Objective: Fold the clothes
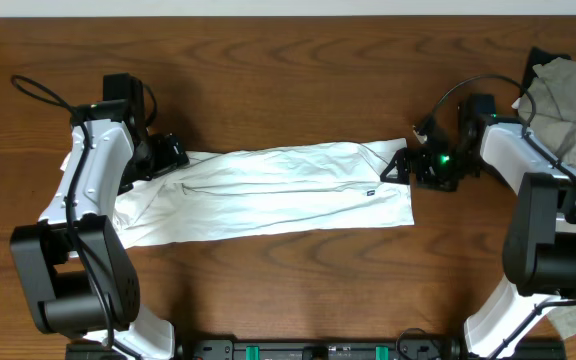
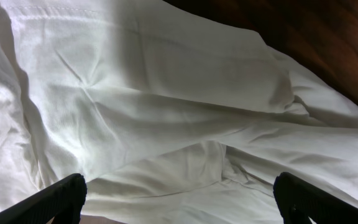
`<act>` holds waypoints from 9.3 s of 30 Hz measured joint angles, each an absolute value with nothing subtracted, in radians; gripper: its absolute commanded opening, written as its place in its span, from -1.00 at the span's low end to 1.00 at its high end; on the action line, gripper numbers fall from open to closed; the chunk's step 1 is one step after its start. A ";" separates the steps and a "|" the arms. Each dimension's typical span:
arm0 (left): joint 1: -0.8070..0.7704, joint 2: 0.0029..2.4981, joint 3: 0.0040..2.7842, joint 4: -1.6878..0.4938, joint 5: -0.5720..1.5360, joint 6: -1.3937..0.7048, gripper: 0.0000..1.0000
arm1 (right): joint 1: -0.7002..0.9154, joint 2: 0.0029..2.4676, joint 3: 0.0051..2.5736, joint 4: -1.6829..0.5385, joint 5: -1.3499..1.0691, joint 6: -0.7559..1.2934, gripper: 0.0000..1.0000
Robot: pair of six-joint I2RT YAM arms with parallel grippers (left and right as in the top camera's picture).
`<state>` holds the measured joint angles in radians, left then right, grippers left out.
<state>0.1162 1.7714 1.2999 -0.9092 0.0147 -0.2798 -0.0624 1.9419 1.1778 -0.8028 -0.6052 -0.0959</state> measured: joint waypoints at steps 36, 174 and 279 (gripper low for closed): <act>0.116 1.771 1.300 -0.909 0.015 -0.280 0.96 | -0.023 1.943 1.095 -0.653 -0.711 0.091 0.47; 0.116 1.771 1.300 -0.909 0.015 -0.280 0.96 | 0.637 2.074 1.621 -1.114 0.126 0.776 -0.85; 0.116 1.771 1.300 -0.909 0.015 -0.280 0.96 | 0.476 2.011 1.367 -0.698 -0.296 0.551 -0.63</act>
<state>0.1162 1.7714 1.2999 -0.9092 0.0147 -0.2798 0.4763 2.0106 1.3670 -0.6983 -0.2958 0.5507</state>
